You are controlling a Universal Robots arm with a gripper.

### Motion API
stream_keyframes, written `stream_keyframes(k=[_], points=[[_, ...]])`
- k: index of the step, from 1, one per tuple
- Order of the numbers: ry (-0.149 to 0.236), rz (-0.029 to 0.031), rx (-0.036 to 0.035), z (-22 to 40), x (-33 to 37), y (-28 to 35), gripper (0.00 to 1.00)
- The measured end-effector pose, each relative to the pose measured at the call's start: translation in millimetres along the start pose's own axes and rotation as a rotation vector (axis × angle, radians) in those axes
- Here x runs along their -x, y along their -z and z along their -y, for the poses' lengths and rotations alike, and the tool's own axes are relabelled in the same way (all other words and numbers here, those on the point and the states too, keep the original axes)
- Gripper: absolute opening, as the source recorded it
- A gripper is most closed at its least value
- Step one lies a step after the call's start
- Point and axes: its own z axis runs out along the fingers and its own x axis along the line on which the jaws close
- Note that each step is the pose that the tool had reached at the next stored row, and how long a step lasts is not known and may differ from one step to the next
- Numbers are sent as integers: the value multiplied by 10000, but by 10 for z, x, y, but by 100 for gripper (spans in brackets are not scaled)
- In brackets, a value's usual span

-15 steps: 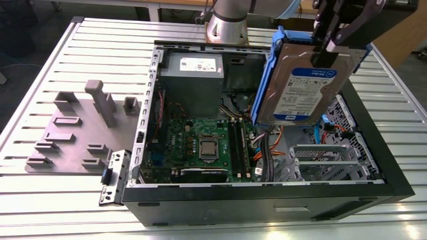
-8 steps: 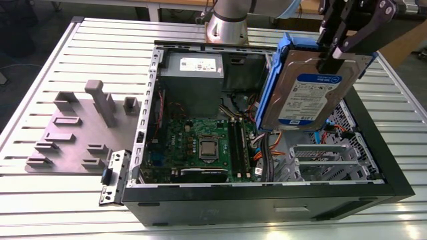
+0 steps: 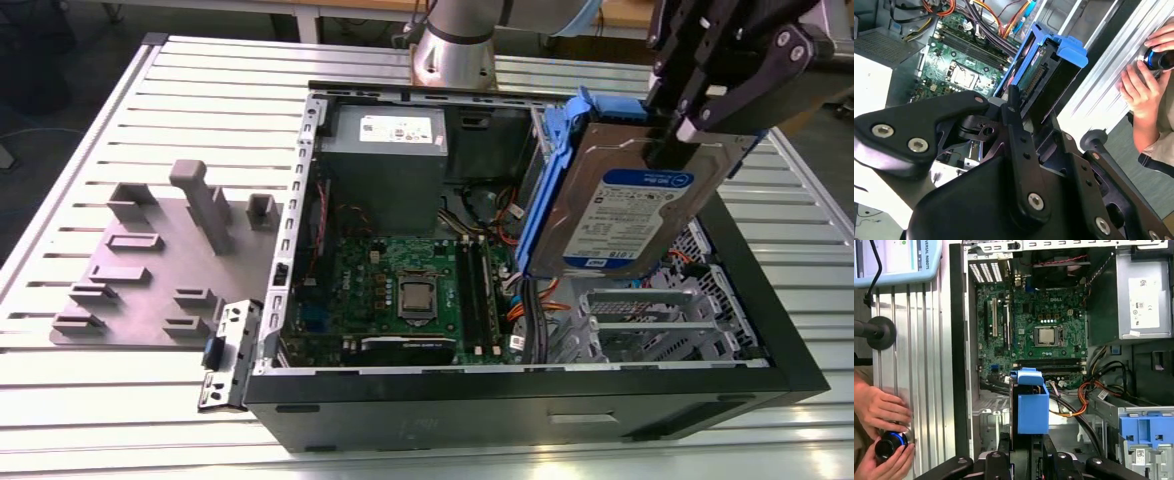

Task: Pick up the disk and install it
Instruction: 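Pick up the disk, then insert the disk into the insertion slot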

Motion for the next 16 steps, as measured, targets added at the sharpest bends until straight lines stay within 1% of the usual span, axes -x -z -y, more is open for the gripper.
stream_keyframes(k=[4,6,7,10,15,16], points=[[0,0,1,12,-49,-2,35],[0,0,3,39,-63,-3,35],[0,0,6,62,-66,-3,35],[1,-1,18,170,-69,-2,35],[2,-1,52,388,-67,-3,35],[4,-3,61,479,-70,-9,35]])
